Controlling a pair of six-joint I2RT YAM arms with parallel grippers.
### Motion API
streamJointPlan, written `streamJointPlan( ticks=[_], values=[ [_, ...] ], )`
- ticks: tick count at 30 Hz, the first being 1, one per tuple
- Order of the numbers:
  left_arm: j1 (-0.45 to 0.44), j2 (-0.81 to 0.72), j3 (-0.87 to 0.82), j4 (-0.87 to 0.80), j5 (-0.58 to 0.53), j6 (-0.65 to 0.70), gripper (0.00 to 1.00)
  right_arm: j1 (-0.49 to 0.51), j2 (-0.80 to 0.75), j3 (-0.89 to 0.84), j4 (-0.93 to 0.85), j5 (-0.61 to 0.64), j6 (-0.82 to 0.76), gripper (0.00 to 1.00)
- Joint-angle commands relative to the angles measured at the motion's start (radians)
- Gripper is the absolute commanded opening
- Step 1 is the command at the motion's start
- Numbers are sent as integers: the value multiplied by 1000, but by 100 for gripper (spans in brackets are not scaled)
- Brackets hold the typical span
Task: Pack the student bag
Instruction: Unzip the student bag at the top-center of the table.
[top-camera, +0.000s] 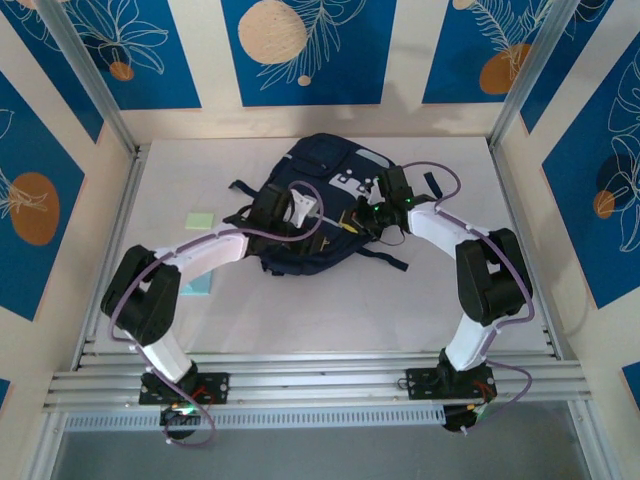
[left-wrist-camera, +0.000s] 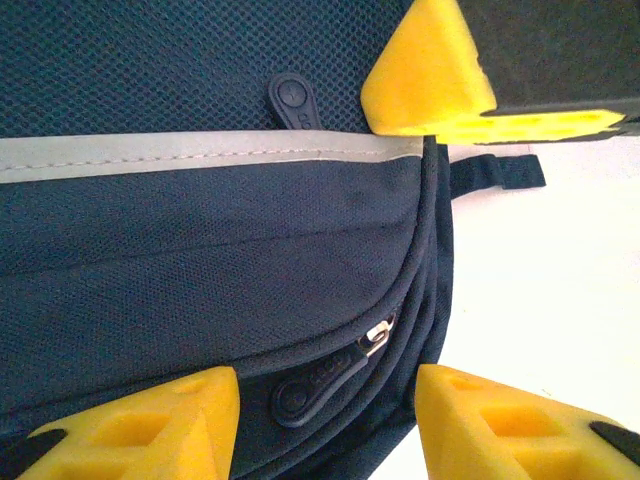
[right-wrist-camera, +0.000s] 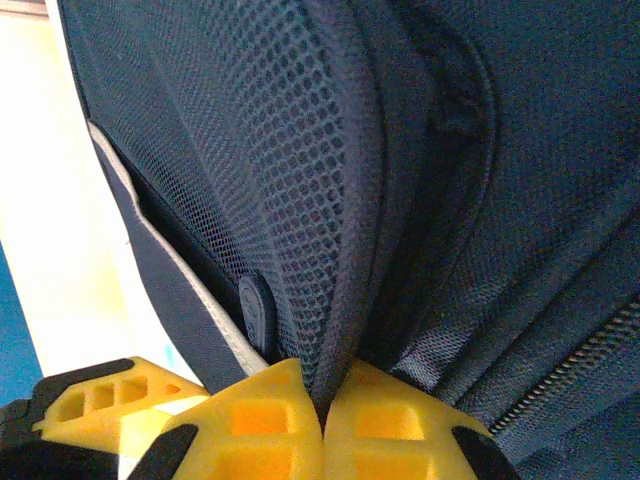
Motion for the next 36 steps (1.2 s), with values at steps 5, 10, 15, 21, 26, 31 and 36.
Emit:
streamJointPlan(
  ticks=[5,10,15,21,26,31,36],
  values=[
    [-16,72,64,-70,39,8,49,-6,-29,43,45,-74,7,0],
    [-16,52,36,-91,14,-36,49,-21,-32,43,52,-68,11,0],
    [-22,48,20,-58,29,-84,50,-19,-31,45,60,-67,12,0],
    [-40,86,90,-83,36,-104,51,-22,-30,39,60,-52,9,0],
    [-54,44,64,-135,-18,-132,52,-27,-29,28,69,-41,12,0],
    [-53,12,8,-96,-43,-183,53,-26,-26,34,73,-44,10,0],
    [-54,56,55,-75,-39,-172,53,-21,-30,30,83,-52,9,0]
  ],
)
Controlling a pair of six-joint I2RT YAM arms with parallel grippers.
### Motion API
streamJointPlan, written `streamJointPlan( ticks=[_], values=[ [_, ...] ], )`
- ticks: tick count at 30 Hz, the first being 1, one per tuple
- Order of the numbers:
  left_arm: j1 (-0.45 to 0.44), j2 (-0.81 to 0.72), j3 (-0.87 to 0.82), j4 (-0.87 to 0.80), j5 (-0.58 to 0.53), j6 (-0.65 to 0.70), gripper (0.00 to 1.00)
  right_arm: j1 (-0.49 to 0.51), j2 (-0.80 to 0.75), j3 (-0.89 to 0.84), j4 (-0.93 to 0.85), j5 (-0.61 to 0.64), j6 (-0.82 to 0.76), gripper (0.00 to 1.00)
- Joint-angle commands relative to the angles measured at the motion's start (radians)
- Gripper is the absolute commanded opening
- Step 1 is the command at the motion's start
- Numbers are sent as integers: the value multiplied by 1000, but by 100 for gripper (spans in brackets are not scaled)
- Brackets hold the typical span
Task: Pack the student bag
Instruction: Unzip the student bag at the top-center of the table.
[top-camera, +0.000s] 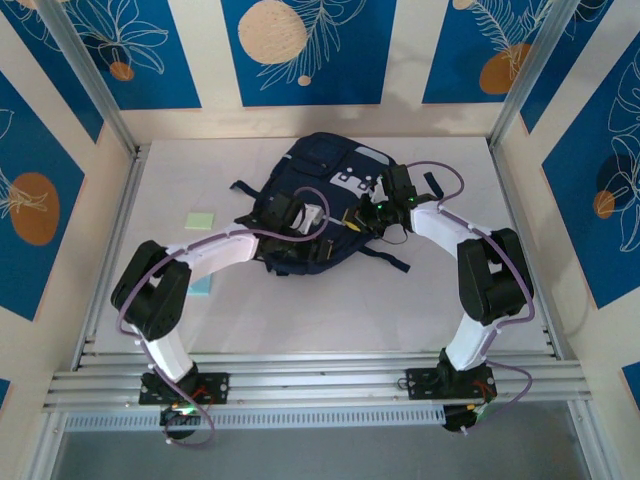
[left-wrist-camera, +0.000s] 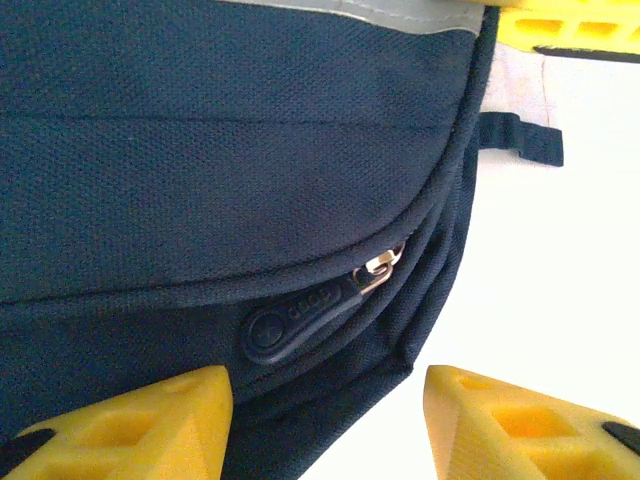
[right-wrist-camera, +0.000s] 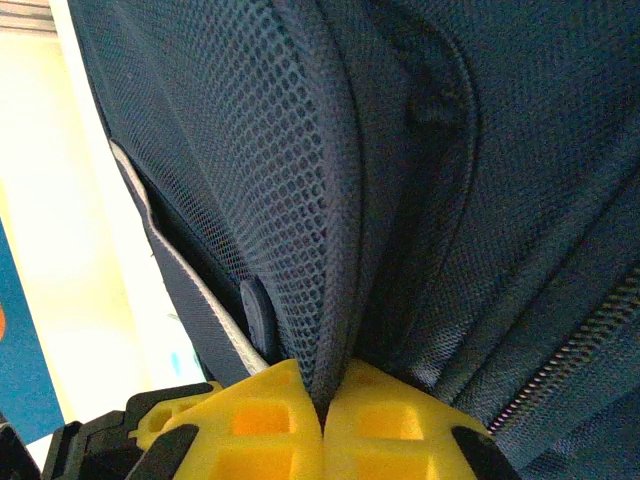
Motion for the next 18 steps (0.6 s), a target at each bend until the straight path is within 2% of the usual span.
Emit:
streamJointPlan(
  ticks=[1,7,11,18],
  values=[
    [-7,22,43,12,-17,0,53,2,-30,28,79,-44,5,0],
    [-7,84,134,8,-56,81,54,3,-32,13,103,-67,11,0],
    [-8,132,167,-11,-17,104,53,2,-34,10,106,-74,11,0],
    [-23,147,119,3,64,105,50,-1,-34,10,120,-89,21,0]
  ],
)
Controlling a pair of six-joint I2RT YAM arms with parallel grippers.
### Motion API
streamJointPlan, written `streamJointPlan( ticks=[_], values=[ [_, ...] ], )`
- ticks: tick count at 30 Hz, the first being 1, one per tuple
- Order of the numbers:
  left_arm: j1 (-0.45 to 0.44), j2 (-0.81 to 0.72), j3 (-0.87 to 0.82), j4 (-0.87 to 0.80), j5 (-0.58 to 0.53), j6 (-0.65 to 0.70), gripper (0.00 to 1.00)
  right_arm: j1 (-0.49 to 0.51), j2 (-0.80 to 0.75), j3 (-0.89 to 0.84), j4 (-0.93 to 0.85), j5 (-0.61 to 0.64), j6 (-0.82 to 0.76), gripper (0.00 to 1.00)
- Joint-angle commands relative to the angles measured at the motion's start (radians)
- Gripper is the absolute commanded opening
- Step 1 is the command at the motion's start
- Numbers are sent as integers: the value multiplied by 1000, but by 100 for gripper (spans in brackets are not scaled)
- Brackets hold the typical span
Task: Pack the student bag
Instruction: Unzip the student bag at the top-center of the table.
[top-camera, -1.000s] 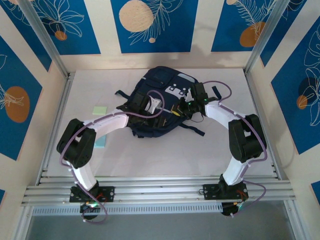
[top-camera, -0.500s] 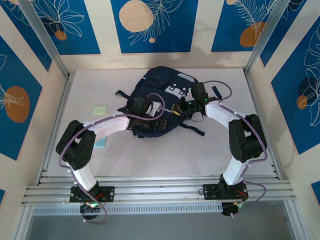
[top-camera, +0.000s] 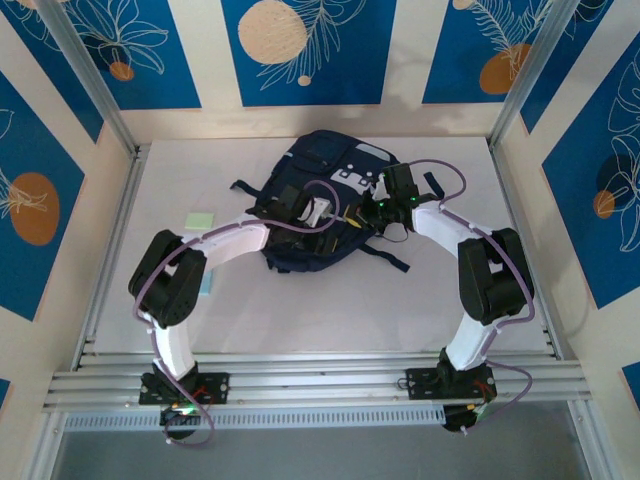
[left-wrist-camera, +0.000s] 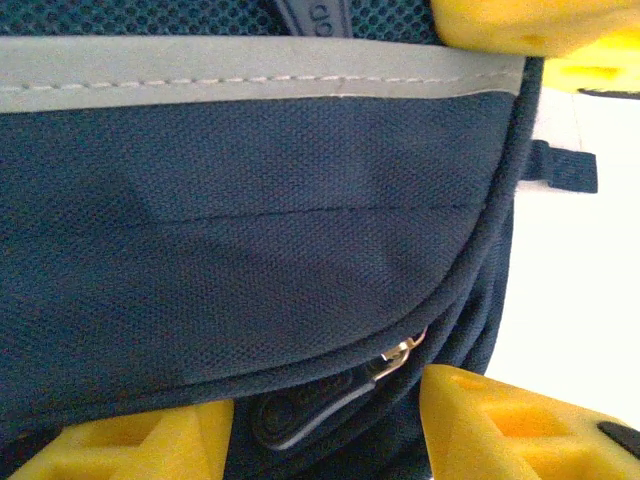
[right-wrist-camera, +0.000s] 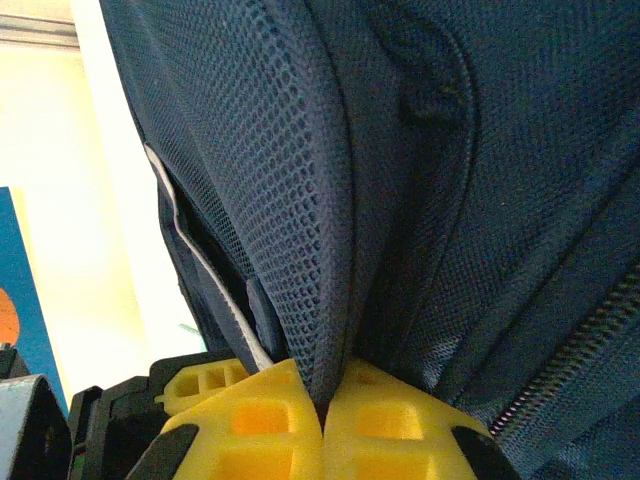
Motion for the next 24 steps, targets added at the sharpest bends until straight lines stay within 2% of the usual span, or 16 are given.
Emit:
streamJointPlan(
  ticks=[1,7,10,12,14,19,24],
  values=[
    [-27,28,-10,32,84,27,50,7,-31,11,82,-81,19,0],
    [-46,51,35,63,95,6,35,7,-31,6,85,-80,23,0],
    [-46,74,71,55,62,3,27,7,-33,-1,84,-83,25,0],
    [-45,79,83,43,32,10,15,5,-38,-4,82,-84,20,0],
    [-45,73,81,27,-14,16,0,1,-43,-9,79,-82,16,0],
    [-20,36,37,-53,-150,75,0,-24,-46,-15,65,-74,-10,0],
    [56,-21,-34,-161,-124,134,0,-65,-52,-17,38,-62,-42,0]
  ],
)
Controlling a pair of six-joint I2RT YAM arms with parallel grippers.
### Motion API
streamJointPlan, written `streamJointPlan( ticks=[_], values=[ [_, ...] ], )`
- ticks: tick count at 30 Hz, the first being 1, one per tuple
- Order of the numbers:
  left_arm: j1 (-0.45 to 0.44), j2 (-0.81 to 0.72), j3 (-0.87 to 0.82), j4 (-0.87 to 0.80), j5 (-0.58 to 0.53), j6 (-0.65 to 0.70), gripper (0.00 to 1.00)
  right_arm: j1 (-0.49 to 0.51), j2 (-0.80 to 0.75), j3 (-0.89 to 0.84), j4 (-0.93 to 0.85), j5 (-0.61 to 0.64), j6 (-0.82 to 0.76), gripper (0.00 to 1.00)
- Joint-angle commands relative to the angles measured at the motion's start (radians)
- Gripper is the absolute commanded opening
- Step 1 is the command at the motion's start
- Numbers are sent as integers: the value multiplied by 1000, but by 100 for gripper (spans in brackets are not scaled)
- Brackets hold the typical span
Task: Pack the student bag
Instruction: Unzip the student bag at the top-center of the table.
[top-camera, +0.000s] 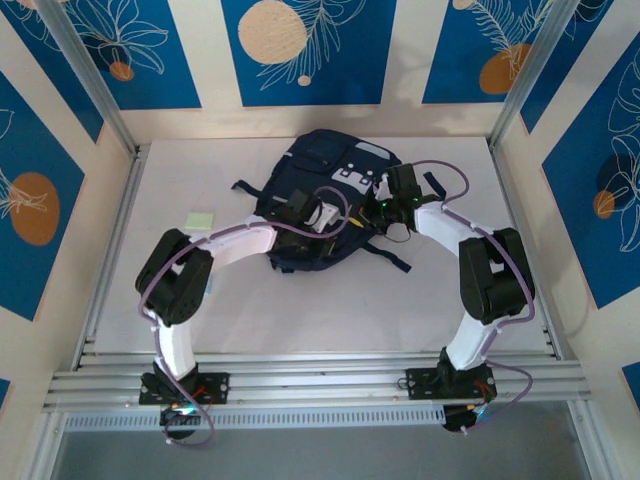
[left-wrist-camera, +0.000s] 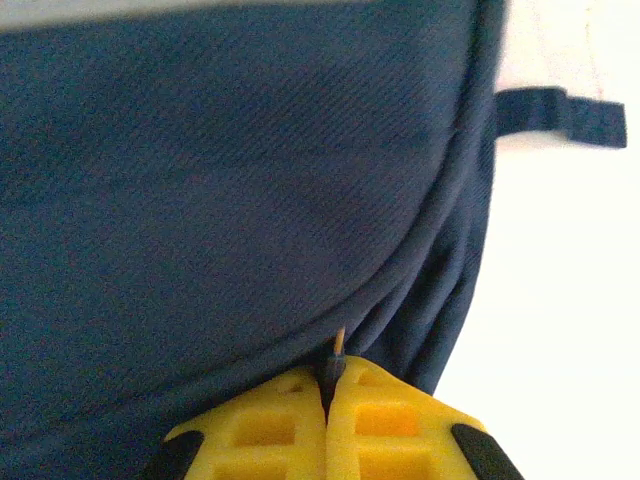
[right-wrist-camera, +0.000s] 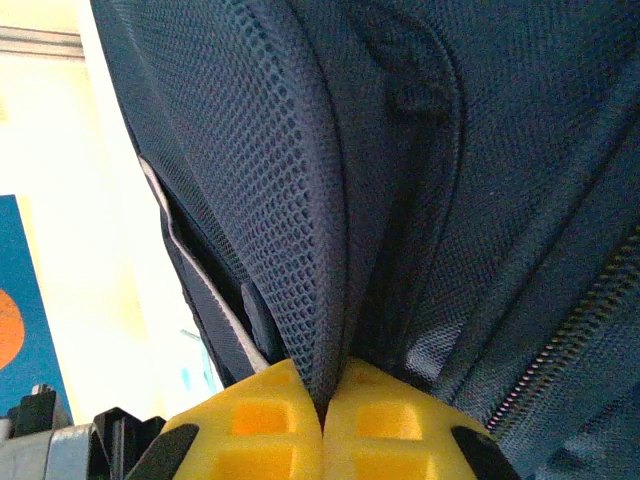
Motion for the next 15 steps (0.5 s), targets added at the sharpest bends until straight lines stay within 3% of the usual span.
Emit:
streamJointPlan(
  ticks=[1,10,14,15],
  values=[
    [82,-51,-55,-136,-70,57,0,-38,-54,0,15,-45,-41,0],
    [180,-61,-41,-184,-78,61,0,-75,-47,37,-25,-19,-95,0],
    [126,-76,10,-191,92,65,0,-90,-26,81,-59,24,-115,0],
    [100,-83,24,-193,130,59,0,-94,-25,90,-65,27,-114,4]
  ],
)
